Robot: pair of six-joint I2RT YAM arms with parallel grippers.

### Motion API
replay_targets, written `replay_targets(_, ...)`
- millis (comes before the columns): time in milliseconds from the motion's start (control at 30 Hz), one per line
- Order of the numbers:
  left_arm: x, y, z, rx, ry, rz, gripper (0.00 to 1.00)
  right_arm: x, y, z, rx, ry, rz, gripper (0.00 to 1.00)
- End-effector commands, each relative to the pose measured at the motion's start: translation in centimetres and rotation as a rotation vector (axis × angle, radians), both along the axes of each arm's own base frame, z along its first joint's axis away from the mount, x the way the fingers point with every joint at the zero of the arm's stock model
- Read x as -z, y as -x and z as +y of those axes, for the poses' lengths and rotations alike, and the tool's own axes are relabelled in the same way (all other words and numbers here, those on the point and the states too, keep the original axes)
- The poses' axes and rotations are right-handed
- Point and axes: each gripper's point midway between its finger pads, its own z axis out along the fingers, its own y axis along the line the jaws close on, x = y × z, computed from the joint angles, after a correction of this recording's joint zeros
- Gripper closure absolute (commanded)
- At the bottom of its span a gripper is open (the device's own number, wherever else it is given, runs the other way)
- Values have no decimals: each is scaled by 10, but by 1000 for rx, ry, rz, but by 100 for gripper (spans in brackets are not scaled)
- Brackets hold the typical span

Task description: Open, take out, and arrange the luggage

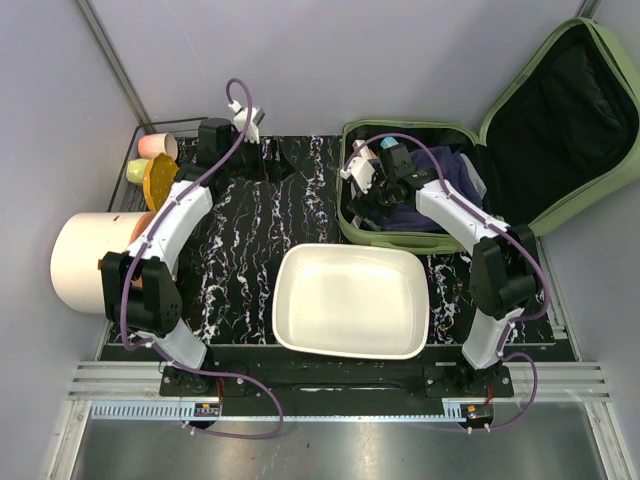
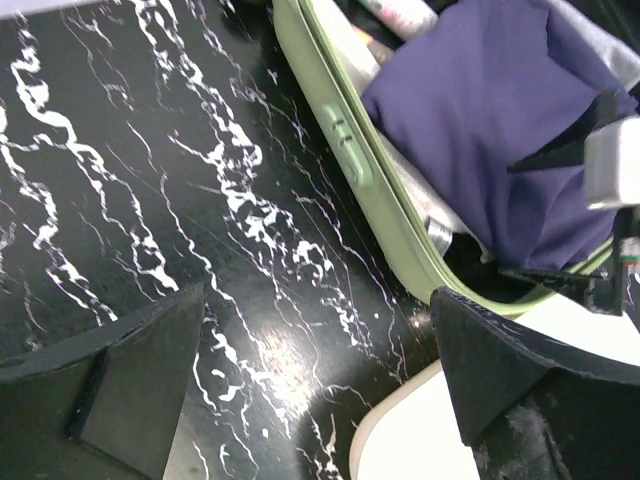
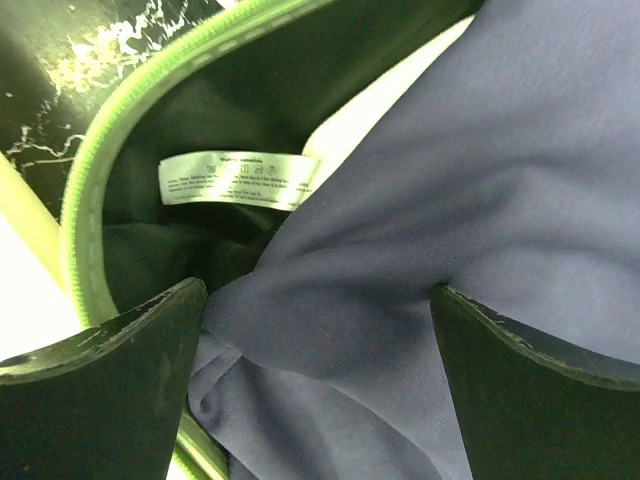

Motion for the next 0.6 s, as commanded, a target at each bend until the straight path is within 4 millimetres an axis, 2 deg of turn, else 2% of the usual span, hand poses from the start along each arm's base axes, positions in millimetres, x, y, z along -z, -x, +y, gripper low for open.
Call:
replay_targets(0, -44, -26, 3, -18, 49, -108, 1, 6, -5, -18, 48, 83, -10, 0)
replay_targets(33, -42, -26, 1, -12, 57, -99, 1, 11, -4, -20, 51, 95, -1, 2)
replay_targets(100, -36, -26, -6, -2, 100, -50, 1, 15, -7, -29, 67, 141, -13, 20)
replay_targets(133, -34, -26, -10, 0, 111, -40, 1, 12, -10, -32, 82, 141, -28, 33)
replay_targets(167, -29, -26, -17, 0, 121, -13, 9, 4, -13, -32, 93, 130, -43, 60)
replay_targets(200, -29, -24, -22, 9, 125, -7, 12, -7, -13, -31, 95, 105, -58, 77)
replay_targets(267, -23, -18, -42, 25, 153, 40, 16, -24, -16, -29, 105, 58, -80, 100)
replay_targets(333, -19, -12, -65, 44, 193, 94, 14, -46, -12, -24, 106, -19, -91, 100)
replay_targets(367, -18, -10, -74, 29, 245, 155, 12, -57, -16, -30, 127, -59, -99, 100)
replay_targets(400, -24, -7, -85, 47, 282, 175, 7, -71, -11, -24, 106, -131, -97, 100)
replay_targets(433, -23, -5, -101, 76, 315, 197, 1, -78, -11, -28, 125, -175, -91, 100)
replay_targets(533, -35, -3, -133, 79, 445, 267, 1, -90, -7, -33, 117, -229, -96, 100)
replay_targets(567, -39, -3, -140, 62, 498, 311, 1, -89, -3, -33, 108, -240, -91, 100)
